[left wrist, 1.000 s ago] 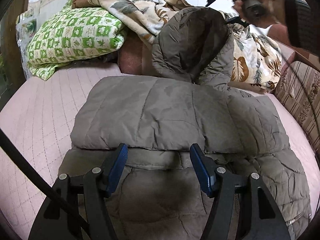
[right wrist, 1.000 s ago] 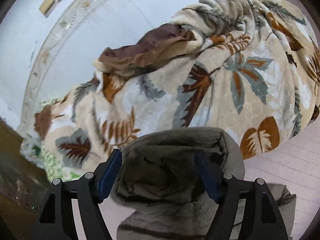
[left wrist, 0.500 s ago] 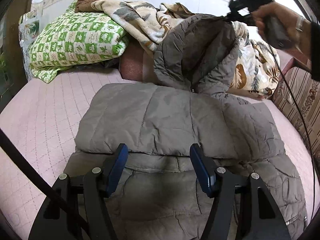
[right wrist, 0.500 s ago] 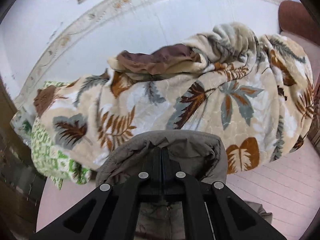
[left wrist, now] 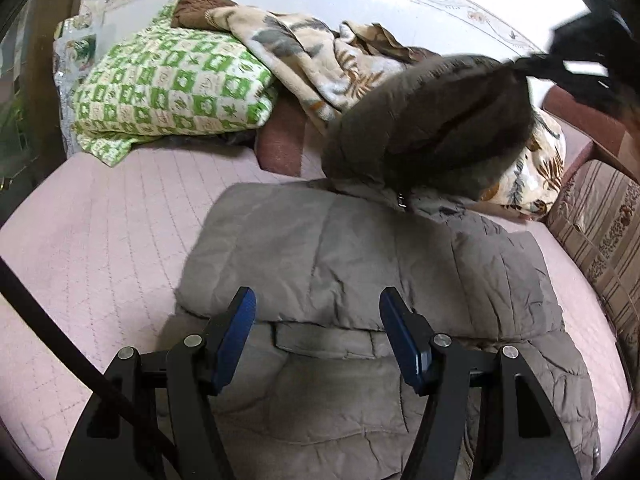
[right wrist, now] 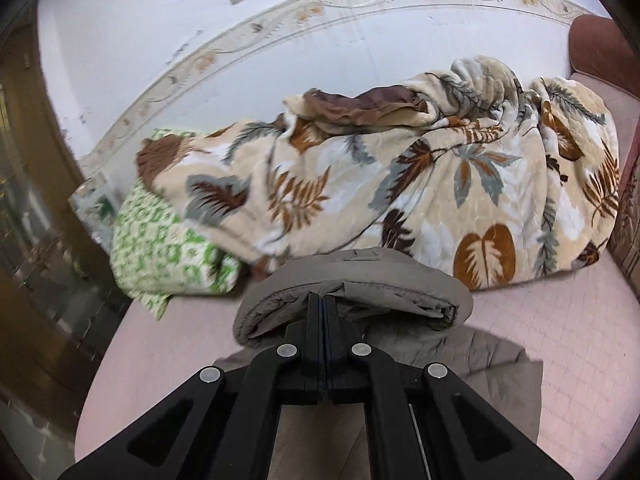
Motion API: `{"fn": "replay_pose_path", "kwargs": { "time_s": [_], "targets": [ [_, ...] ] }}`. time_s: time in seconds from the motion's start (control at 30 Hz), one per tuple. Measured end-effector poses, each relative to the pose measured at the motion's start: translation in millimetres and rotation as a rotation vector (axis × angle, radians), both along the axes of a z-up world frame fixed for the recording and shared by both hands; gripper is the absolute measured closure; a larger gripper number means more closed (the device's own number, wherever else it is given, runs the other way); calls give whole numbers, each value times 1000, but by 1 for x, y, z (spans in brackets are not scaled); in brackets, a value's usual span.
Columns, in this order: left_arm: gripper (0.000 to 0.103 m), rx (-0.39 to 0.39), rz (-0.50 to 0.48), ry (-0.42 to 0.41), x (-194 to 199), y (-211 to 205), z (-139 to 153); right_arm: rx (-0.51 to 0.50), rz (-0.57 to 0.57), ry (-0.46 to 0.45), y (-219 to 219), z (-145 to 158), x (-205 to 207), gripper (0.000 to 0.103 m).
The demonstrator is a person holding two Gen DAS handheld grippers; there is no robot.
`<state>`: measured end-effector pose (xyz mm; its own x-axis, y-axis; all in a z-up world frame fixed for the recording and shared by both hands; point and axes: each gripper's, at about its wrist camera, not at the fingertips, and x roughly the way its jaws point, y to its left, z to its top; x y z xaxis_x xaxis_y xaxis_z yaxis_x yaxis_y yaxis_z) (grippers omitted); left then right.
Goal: Fold large clothes
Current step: 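Fold the hood down onto the jacket body and open the right tool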
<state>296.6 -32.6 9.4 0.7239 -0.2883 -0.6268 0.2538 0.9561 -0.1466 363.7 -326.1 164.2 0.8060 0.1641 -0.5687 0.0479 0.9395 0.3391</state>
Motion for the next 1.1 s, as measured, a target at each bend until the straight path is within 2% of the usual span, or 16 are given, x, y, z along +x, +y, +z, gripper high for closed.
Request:
{"fn": "replay_pose_path", "kwargs": {
  "time_s": [0.2, 0.3, 0.33, 0.37, 0.47, 0.5, 0.53, 0.57, 0.8, 0.87, 0.93, 0.97, 1.0, 1.03, 1.07, 1.1],
  "targets": [
    [39, -22, 36, 14, 2, 12, 0, -57, 89, -74, 40, 5, -80, 101],
    [39, -33, 46, 27, 2, 15, -1, -64, 109, -31, 54, -18, -99, 101],
    [39, -37, 44, 28, 1, 15, -1, -26, 118, -6, 52, -25, -98, 101],
    [39, -37, 43, 25, 0, 15, 0, 54, 130, 32, 47, -38, -95, 101],
    [39, -23, 46, 8, -1, 15, 2, 183, 67, 85, 27, -68, -91, 96],
    [39, -25, 46, 10, 0, 15, 2, 215, 45, 105, 21, -79, -88, 86],
    [39, -29, 46, 16, 1, 15, 1, 246, 19, 117, 15, -88, -87, 72],
    [39, -32, 44, 24, 2, 15, -1, 292, -21, 136, 7, -102, -85, 67],
    [39, -24, 31, 25, 3, 10, -1, 492, -220, 261, -31, -173, -61, 62],
    [39, -15, 29, 23, 2, 9, -1, 525, -258, 256, -35, -184, -56, 61],
    [39, -9, 27, 24, 2, 8, -1, 545, -275, 262, -37, -196, -44, 53],
    [39, -8, 26, 24, 2, 7, -2, 560, -272, 268, -37, -200, -40, 55],
    [39, -7, 25, 24, 2, 7, -1, 604, -245, 243, -35, -205, -38, 81],
    [39, -7, 25, 24, 3, 7, -1, 589, -229, 234, -33, -203, -37, 92],
    [39, -11, 26, 23, 3, 8, -1, 502, -219, 207, -26, -192, -41, 93],
    [39, -14, 26, 23, 3, 8, -1, 457, -203, 173, -21, -183, -47, 94]
  ]
}}
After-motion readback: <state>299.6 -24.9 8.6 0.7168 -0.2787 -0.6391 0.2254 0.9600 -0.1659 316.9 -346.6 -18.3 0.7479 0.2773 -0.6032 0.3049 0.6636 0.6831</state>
